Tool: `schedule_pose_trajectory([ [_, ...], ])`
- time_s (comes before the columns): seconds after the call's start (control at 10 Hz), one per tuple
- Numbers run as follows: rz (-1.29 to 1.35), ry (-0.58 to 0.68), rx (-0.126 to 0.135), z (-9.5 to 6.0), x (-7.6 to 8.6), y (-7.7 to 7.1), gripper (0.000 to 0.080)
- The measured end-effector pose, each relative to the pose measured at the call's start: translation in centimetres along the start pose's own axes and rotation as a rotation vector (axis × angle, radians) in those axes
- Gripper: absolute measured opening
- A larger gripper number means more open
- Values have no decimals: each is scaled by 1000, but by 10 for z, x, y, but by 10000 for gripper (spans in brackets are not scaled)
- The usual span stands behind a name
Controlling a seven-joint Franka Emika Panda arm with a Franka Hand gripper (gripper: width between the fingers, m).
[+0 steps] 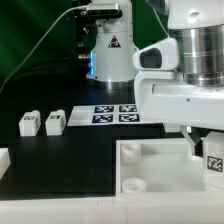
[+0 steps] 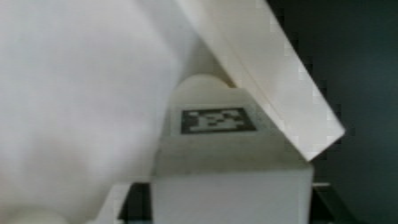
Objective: Assemble one leg
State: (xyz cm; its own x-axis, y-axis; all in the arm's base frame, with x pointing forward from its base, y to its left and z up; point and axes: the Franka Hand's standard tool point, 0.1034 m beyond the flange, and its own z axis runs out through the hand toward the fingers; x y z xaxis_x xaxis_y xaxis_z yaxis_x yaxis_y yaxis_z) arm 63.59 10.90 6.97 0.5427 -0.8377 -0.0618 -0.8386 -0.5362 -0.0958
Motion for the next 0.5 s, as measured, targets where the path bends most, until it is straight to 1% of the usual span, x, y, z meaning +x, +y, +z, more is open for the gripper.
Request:
schedule_pose_trajectory([
  [0.1, 198, -9, -2, 0, 0, 1, 291],
  [0.3, 447, -23, -4, 1, -1, 2, 293],
  [0.5, 540, -25, 0, 0, -2, 3, 293],
])
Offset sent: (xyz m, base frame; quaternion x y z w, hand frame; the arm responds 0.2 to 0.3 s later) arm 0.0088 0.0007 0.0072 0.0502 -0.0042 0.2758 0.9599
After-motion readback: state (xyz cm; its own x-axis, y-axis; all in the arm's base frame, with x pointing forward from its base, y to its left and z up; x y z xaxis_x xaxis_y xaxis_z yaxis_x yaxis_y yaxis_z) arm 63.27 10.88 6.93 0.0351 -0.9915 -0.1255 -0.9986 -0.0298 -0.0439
